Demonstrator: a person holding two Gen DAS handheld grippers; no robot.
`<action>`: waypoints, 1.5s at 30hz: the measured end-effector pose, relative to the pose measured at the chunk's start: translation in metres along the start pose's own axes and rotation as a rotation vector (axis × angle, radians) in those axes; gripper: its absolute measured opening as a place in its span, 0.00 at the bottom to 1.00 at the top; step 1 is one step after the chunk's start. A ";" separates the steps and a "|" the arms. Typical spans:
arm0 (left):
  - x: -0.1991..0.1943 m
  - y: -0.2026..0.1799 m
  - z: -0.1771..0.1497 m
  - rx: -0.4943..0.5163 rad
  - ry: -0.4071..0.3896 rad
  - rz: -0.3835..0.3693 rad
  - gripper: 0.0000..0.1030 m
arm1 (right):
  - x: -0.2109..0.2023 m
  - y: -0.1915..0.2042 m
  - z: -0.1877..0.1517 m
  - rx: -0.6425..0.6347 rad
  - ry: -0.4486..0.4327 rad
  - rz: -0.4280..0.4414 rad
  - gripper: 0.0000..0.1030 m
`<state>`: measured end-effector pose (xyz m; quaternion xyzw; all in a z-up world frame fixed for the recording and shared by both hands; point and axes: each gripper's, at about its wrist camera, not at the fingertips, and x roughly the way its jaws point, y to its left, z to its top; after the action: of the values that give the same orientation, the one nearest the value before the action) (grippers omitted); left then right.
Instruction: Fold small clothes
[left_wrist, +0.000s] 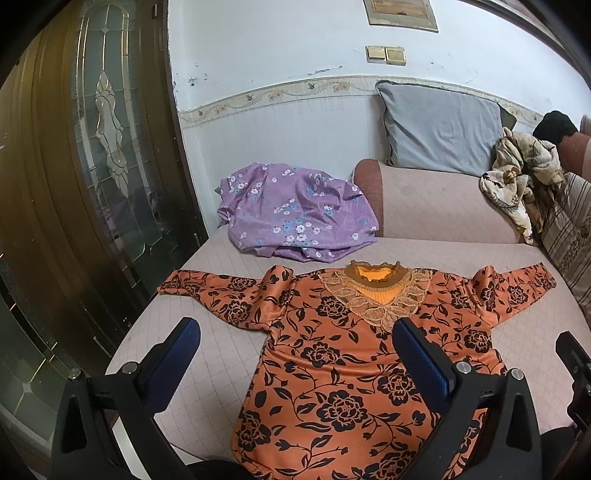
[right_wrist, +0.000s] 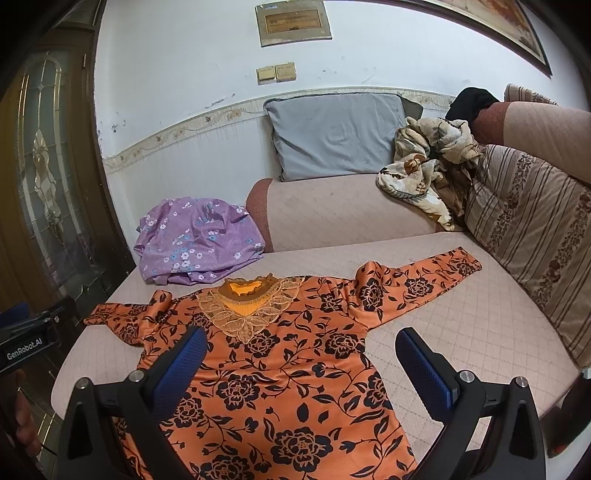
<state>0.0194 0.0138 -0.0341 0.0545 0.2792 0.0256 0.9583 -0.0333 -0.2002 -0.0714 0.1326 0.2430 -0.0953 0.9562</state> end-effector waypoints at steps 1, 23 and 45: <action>0.001 -0.001 0.000 0.000 0.003 0.000 1.00 | 0.001 0.000 0.000 0.002 0.002 -0.001 1.00; 0.026 -0.006 -0.002 0.016 0.043 -0.003 1.00 | 0.026 -0.003 -0.001 0.022 0.054 -0.005 1.00; 0.124 -0.032 -0.021 0.047 0.208 -0.067 1.00 | 0.095 -0.043 0.006 0.087 0.080 -0.034 1.00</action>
<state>0.1137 -0.0063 -0.1212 0.0647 0.3793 -0.0073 0.9230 0.0408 -0.2537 -0.1214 0.1735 0.2790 -0.1167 0.9373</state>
